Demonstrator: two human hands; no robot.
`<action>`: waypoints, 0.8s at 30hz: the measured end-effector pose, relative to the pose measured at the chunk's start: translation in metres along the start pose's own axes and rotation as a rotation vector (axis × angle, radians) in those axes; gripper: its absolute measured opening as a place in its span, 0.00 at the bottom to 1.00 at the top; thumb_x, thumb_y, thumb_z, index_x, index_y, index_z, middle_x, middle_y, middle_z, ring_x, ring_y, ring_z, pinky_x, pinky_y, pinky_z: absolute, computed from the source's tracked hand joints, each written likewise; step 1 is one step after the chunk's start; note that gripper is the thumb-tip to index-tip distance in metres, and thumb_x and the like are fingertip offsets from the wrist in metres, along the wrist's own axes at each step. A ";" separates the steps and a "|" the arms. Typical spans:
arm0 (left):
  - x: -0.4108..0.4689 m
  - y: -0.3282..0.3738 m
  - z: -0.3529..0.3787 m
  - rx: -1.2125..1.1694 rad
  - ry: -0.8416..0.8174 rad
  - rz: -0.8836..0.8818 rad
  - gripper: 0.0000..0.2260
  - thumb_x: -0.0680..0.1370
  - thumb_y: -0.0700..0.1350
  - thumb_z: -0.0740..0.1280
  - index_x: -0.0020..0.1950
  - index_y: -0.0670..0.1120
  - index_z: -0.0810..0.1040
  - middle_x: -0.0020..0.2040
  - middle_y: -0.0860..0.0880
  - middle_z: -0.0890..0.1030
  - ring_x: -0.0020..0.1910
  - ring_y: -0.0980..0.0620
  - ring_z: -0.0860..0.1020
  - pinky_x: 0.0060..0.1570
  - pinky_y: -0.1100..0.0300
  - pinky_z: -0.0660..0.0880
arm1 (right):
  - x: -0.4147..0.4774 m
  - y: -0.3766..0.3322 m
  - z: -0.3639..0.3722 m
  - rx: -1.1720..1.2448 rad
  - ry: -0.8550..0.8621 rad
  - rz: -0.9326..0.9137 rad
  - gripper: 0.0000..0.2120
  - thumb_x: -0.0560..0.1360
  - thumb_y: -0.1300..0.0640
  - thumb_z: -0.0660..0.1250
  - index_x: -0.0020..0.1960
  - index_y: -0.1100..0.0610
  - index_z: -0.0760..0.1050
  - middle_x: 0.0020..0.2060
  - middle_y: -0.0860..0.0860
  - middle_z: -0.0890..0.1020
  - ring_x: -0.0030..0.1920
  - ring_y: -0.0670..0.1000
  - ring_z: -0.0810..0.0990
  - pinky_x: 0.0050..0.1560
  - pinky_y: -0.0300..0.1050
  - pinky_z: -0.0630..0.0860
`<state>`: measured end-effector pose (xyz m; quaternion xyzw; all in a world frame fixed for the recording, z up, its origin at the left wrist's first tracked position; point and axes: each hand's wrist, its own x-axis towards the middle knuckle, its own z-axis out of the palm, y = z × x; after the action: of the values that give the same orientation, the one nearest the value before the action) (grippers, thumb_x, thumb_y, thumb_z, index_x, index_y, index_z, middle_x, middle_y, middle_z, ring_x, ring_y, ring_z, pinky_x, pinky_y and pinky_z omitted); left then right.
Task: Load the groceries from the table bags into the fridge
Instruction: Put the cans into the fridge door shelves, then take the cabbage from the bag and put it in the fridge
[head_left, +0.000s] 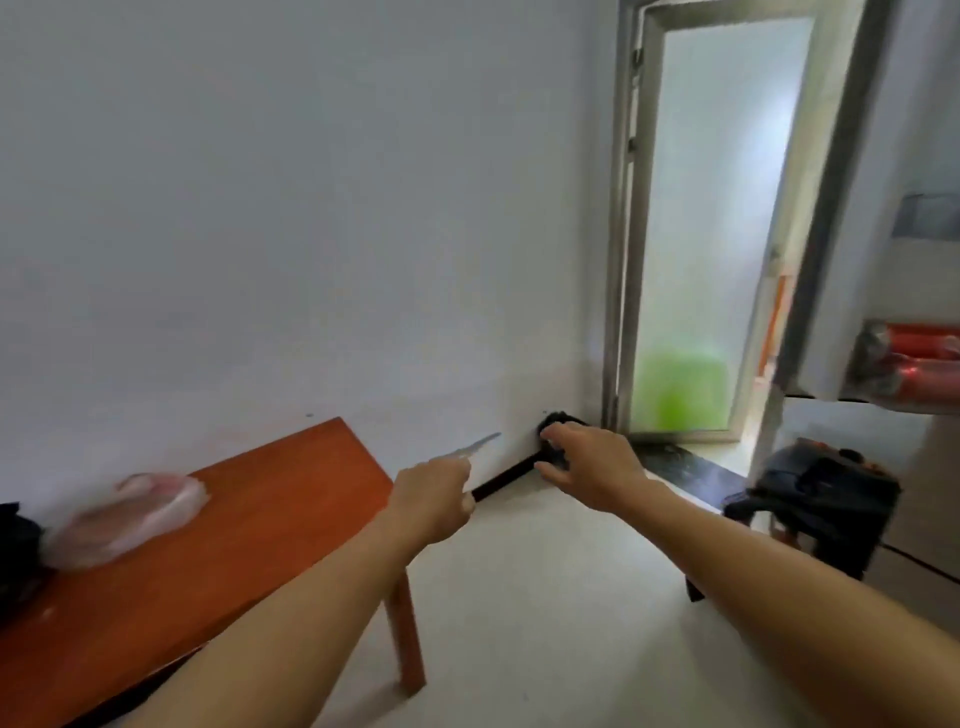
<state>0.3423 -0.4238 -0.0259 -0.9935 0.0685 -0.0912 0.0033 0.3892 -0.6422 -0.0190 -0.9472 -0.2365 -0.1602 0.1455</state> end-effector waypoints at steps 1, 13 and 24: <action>-0.016 -0.034 -0.002 0.028 -0.014 -0.037 0.11 0.78 0.48 0.59 0.56 0.46 0.74 0.53 0.47 0.78 0.50 0.45 0.77 0.46 0.53 0.73 | 0.014 -0.034 0.016 0.017 -0.017 -0.038 0.22 0.75 0.40 0.64 0.66 0.47 0.71 0.58 0.46 0.79 0.54 0.51 0.79 0.52 0.45 0.74; -0.175 -0.340 0.010 0.066 -0.054 -0.532 0.09 0.78 0.50 0.59 0.54 0.49 0.74 0.53 0.49 0.77 0.50 0.47 0.77 0.47 0.52 0.74 | 0.138 -0.350 0.165 0.063 -0.215 -0.488 0.25 0.76 0.41 0.64 0.69 0.49 0.67 0.62 0.48 0.76 0.57 0.52 0.78 0.52 0.46 0.76; -0.195 -0.531 0.057 0.033 -0.102 -0.797 0.10 0.79 0.50 0.58 0.56 0.49 0.73 0.54 0.49 0.77 0.52 0.47 0.77 0.48 0.53 0.73 | 0.267 -0.504 0.309 0.134 -0.315 -0.661 0.24 0.77 0.44 0.62 0.70 0.50 0.66 0.64 0.49 0.75 0.56 0.52 0.79 0.48 0.47 0.76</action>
<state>0.2349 0.1289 -0.1066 -0.9453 -0.3238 -0.0371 -0.0129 0.4360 -0.0001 -0.0994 -0.8211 -0.5590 -0.0348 0.1095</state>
